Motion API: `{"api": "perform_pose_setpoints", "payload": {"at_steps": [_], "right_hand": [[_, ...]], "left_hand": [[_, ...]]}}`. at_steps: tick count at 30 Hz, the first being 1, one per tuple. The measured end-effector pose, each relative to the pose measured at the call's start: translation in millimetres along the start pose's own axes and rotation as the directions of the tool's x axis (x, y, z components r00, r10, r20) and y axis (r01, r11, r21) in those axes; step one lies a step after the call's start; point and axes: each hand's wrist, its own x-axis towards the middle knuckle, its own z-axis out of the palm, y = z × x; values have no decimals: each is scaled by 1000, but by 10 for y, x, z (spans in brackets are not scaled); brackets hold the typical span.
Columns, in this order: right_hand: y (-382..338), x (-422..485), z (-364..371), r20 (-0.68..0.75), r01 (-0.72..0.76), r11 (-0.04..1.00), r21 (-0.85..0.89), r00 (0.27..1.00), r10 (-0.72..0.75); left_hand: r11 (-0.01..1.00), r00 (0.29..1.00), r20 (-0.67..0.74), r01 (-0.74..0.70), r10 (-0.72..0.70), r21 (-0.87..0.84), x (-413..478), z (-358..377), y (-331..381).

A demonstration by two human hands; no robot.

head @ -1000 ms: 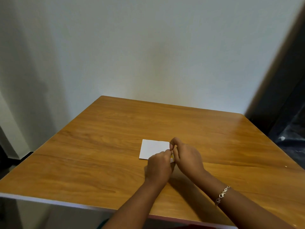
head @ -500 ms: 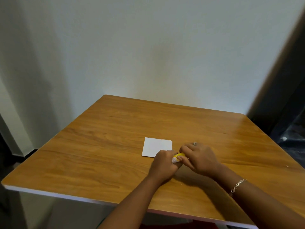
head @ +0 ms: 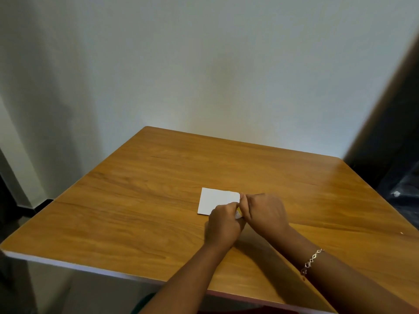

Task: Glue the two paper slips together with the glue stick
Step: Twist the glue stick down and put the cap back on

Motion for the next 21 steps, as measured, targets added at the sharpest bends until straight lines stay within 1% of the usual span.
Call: {"api": "perform_pose_setpoints", "payload": {"at_steps": [2,4,5,7,9,12,13,16,17,18,19,21], "right_hand": [[-34,18,-2,56,-72,997,-21,996,73],[-43,15,-16,89,-136,990,27,987,133],[-44,-4,-25,95,-159,983,95,984,150],[-51,-108,-17,70,-209,926,314,978,197],[-79,-253,48,33,-244,822,515,964,265],[-112,-376,173,68,-280,590,757,932,356],[-108,-386,205,84,-283,529,800,926,369],[-81,-384,236,77,-259,400,879,905,418],[-58,-380,219,73,-248,340,907,887,455],[-10,-377,197,56,-237,303,923,863,502],[63,-373,174,14,-218,312,925,838,546],[243,-355,149,-72,-205,409,889,820,567]], "left_hand": [[999,999,-35,-8,9,32,-5,-12,17],[999,999,-43,-13,15,50,-16,-18,26],[998,999,-36,-17,19,56,-22,-19,30],[999,1000,-24,-16,18,48,-30,-29,42],[999,999,-18,-35,34,-35,-22,-30,40],[990,997,24,-65,68,-123,-11,-31,42],[987,997,39,-67,74,-143,-7,-31,42],[975,992,66,-94,110,-202,6,-19,21],[971,989,71,-111,128,-211,6,-10,17],[969,986,66,-134,150,-208,9,2,9],[968,983,47,-165,176,-188,12,14,0],[966,971,-4,-237,238,-100,28,42,-23]]}}
